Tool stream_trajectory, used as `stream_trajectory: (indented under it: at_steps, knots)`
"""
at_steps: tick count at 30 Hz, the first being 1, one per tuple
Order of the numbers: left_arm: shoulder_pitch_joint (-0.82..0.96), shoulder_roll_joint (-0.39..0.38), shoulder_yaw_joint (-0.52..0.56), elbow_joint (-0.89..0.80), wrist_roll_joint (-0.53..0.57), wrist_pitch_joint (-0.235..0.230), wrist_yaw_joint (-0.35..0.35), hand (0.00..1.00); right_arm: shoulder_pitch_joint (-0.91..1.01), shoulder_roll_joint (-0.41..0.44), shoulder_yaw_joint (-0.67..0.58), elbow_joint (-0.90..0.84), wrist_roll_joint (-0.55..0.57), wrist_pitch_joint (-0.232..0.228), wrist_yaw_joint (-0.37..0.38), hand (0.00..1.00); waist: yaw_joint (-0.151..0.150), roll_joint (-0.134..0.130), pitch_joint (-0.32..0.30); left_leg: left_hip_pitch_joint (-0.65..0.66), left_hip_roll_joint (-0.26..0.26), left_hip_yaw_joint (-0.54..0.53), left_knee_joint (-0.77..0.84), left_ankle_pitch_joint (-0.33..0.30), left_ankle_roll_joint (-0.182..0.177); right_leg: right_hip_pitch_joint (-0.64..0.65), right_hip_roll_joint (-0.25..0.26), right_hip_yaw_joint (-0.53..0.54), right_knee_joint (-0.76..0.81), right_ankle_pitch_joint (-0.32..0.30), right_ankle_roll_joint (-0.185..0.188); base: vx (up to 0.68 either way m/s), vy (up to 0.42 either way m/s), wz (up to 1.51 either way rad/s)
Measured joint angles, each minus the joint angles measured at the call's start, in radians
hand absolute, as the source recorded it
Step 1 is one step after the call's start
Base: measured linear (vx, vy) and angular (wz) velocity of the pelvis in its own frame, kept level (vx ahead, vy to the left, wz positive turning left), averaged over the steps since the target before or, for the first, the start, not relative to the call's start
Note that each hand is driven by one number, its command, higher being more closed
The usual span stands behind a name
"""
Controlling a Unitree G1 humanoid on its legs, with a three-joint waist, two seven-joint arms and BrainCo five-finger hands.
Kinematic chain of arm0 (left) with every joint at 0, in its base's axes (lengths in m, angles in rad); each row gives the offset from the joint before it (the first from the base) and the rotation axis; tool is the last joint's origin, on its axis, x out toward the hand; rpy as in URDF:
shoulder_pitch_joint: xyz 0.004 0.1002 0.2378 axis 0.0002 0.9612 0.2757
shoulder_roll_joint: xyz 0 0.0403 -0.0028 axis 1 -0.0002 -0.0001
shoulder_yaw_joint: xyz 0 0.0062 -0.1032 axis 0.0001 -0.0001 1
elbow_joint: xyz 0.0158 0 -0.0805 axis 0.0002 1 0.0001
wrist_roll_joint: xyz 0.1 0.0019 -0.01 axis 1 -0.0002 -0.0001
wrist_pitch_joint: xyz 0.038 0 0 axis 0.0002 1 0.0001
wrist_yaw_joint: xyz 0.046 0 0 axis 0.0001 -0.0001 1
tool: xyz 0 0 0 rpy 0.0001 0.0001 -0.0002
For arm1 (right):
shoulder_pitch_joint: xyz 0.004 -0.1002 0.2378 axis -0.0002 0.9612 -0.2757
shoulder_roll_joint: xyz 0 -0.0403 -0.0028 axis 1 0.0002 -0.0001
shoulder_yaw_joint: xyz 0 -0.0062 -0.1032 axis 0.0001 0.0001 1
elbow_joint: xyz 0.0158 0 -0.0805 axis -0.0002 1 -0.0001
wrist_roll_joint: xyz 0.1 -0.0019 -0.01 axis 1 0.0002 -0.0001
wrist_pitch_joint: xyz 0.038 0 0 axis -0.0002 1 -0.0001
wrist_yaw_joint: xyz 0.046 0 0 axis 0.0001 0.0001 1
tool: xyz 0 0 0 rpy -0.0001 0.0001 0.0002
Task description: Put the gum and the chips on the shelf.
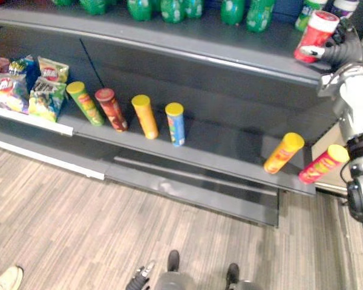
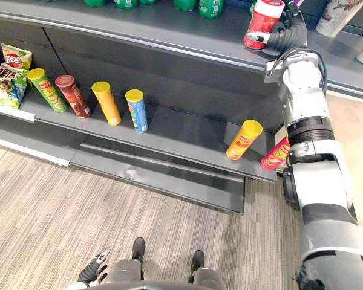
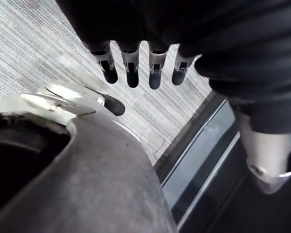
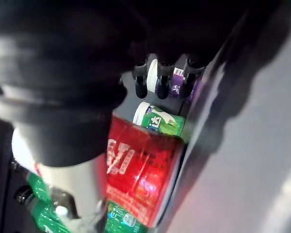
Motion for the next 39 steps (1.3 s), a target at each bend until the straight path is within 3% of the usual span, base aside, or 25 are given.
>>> stream_trajectory:
  at_steps: [5,9,12,16,21,24,28,31,34,39]
  knots:
    - [0.001,0.000,0.000,0.001,0.000,0.001,0.001,0.00,0.000,0.000,-0.002,-0.005,0.045,-0.012,-0.032,0.00,-0.004,0.000,0.000,0.009,0.008,0.017,0.000,-0.002,-0.003,0.001,0.009,0.015,-0.006,0.004,-0.005,0.01,-0.015,-0.11]
    - [0.001,0.000,0.001,0.002,0.013,0.001,0.001,0.00,-0.016,0.000,-0.020,-0.075,0.088,-0.078,-0.064,0.00,-0.006,0.003,-0.002,0.027,0.017,0.024,0.000,-0.005,-0.007,0.018,0.018,0.018,-0.018,0.011,-0.012,0.02,-0.023,-0.08]
    - [0.001,0.000,0.002,0.003,0.020,0.000,-0.006,0.00,-0.061,0.002,-0.054,-0.252,0.114,-0.147,-0.094,0.00,-0.008,0.005,-0.004,0.039,0.030,0.038,0.000,-0.010,-0.013,0.025,0.030,0.026,-0.022,0.013,-0.016,0.00,-0.033,-0.12]
    - [0.004,0.000,0.001,0.005,0.017,-0.016,-0.032,0.00,-0.059,0.030,-0.070,-0.436,0.114,-0.167,-0.113,0.00,-0.015,0.006,-0.043,0.040,0.036,0.041,0.000,-0.014,-0.020,0.027,0.037,0.029,-0.027,0.013,-0.016,0.02,-0.019,-0.03]
    - [-0.005,-0.003,0.002,0.028,0.017,-0.050,-0.040,0.00,0.044,0.111,-0.073,-0.692,0.139,-0.154,-0.123,0.00,-0.023,0.000,-0.102,0.040,0.038,0.047,0.000,-0.017,-0.022,0.024,0.040,0.041,-0.027,0.010,-0.020,0.01,-0.005,-0.03]
    - [0.003,-0.006,0.016,0.046,0.018,-0.056,-0.037,0.00,0.215,0.219,-0.060,-0.898,0.202,-0.109,-0.085,0.00,-0.030,-0.006,-0.128,0.041,0.040,0.065,0.000,-0.023,-0.022,0.010,0.040,0.055,-0.015,0.007,-0.020,-0.01,0.001,-0.15]
    - [0.006,-0.014,0.041,0.080,0.019,-0.067,-0.022,0.00,0.527,0.369,0.099,-1.103,0.231,-0.019,-0.022,0.00,-0.041,-0.008,-0.131,0.053,0.040,0.079,0.000,-0.033,-0.020,0.010,0.040,0.076,-0.009,0.005,-0.017,-0.02,0.006,-0.12]
    - [0.021,-0.018,0.043,0.082,0.020,-0.095,0.011,0.00,0.754,0.434,0.261,-1.109,0.250,0.038,0.070,0.00,-0.041,-0.013,-0.138,0.057,0.040,0.093,0.000,-0.038,-0.020,0.004,0.040,0.091,-0.003,0.004,-0.017,0.00,0.006,-0.14]
    - [0.034,-0.018,0.041,0.082,0.020,-0.100,0.025,0.00,0.956,0.440,0.381,-1.074,0.308,0.072,0.180,0.00,-0.044,-0.022,-0.145,0.052,0.038,0.101,0.000,-0.038,-0.021,-0.010,0.040,0.103,0.002,0.004,-0.016,0.02,0.007,-0.08]
    - [0.044,-0.015,0.034,0.107,0.016,-0.100,0.028,0.00,1.175,0.439,0.405,-0.853,0.298,0.023,0.295,0.00,-0.067,-0.013,-0.154,0.056,0.031,0.119,0.000,-0.047,-0.017,-0.007,0.035,0.113,0.000,0.000,-0.021,0.01,0.012,-0.08]
